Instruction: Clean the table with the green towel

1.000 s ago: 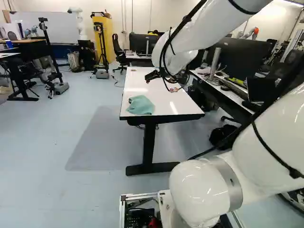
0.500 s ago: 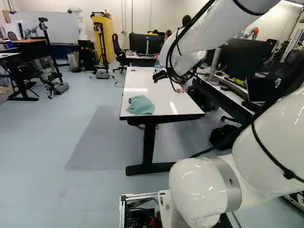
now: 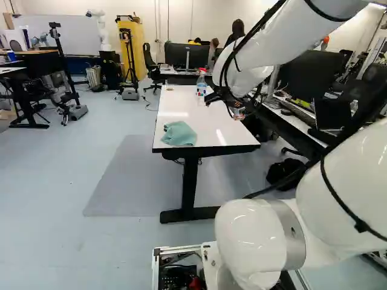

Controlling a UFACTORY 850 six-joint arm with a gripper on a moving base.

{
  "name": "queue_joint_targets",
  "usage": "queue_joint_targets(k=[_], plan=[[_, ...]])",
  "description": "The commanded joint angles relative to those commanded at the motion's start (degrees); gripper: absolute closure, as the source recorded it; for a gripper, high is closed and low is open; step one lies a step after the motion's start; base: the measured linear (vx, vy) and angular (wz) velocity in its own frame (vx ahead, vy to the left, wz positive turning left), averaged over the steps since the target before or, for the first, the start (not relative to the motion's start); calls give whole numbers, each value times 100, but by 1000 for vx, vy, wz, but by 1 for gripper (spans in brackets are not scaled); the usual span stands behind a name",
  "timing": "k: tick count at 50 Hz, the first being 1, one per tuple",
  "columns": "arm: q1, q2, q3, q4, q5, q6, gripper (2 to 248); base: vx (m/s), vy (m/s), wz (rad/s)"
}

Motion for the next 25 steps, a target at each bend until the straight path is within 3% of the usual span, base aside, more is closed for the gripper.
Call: queue_joint_targets(k=[25], plan=[[21, 3, 114, 0, 181, 0, 3, 0, 0, 0]])
